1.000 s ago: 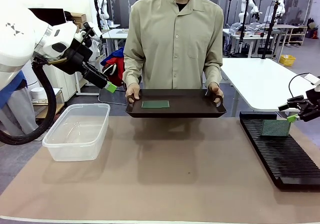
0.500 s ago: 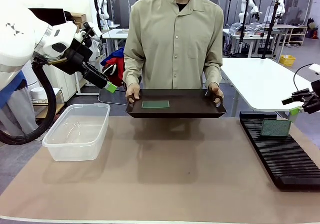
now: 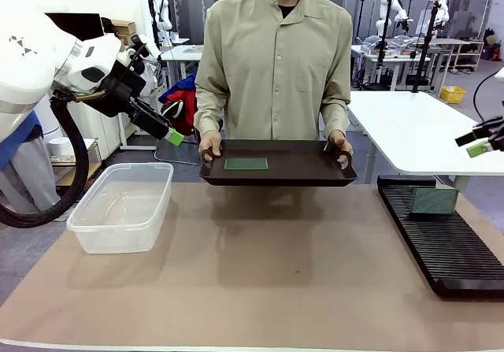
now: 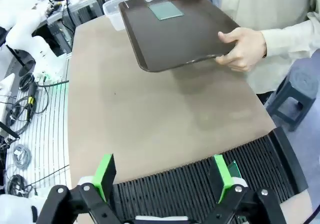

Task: Sort PCBs into racks and boxes based on the side picked up.
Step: Pick up the Blank PCB handed by the Human.

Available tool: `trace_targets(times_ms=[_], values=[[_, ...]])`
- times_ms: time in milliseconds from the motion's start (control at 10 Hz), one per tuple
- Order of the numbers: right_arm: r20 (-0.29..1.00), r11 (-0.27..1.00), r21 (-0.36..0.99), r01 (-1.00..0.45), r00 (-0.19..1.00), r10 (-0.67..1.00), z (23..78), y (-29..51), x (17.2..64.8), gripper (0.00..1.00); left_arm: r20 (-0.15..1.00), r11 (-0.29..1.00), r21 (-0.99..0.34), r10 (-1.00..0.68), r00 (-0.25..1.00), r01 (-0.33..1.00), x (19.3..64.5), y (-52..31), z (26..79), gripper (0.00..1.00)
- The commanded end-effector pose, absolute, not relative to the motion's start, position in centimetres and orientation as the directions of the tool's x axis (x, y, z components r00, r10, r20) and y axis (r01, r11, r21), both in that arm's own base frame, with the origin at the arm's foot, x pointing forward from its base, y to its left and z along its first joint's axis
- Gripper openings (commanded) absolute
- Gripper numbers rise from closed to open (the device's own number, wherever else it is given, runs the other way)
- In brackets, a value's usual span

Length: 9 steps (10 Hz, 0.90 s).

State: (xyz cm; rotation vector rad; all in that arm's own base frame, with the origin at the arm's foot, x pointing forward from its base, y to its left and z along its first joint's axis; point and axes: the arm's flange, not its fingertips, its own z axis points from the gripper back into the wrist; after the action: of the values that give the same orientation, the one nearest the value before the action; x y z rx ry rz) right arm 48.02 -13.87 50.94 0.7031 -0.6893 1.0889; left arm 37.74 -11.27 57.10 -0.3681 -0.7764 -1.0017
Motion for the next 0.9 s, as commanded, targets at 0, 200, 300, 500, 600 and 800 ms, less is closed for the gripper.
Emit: trace_targets(times_ms=[0, 200, 300, 500, 600, 800], values=[[0.741, 0.386, 0.155, -0.909, 0.366, 0.563, 52.9, -12.6, 46.3, 1.00, 0.726, 0.503, 0.065, -0.616, 0.305, 0.862, 37.7, -11.2, 57.0, 1.00], [0.720, 0.432, 0.075, -0.899, 0.348, 0.600, 55.0, -12.2, 44.1, 1.00, 0.726, 0.503, 0.065, -0.616, 0.305, 0.862, 37.7, -11.2, 57.0, 1.00], [0.727, 0.444, 0.010, -0.896, 0.311, 0.612, 55.6, -12.0, 43.2, 1.00, 0.726, 0.503, 0.065, -0.616, 0.305, 0.862, 37.7, -11.2, 57.0, 1.00], [0.730, 0.423, -0.082, -0.903, 0.234, 0.642, 55.8, -11.9, 41.4, 1.00, 0.726, 0.503, 0.065, -0.616, 0.305, 0.862, 37.7, -11.2, 57.0, 1.00], [0.739, 0.429, 0.020, -0.903, 0.303, 0.602, 57.1, -12.8, 43.5, 1.00, 0.726, 0.503, 0.065, -0.616, 0.305, 0.862, 37.7, -11.2, 57.0, 1.00], [0.739, 0.429, 0.020, -0.903, 0.303, 0.602, 57.1, -12.8, 43.5, 1.00, 0.726, 0.503, 0.065, -0.616, 0.305, 0.862, 37.7, -11.2, 57.0, 1.00]])
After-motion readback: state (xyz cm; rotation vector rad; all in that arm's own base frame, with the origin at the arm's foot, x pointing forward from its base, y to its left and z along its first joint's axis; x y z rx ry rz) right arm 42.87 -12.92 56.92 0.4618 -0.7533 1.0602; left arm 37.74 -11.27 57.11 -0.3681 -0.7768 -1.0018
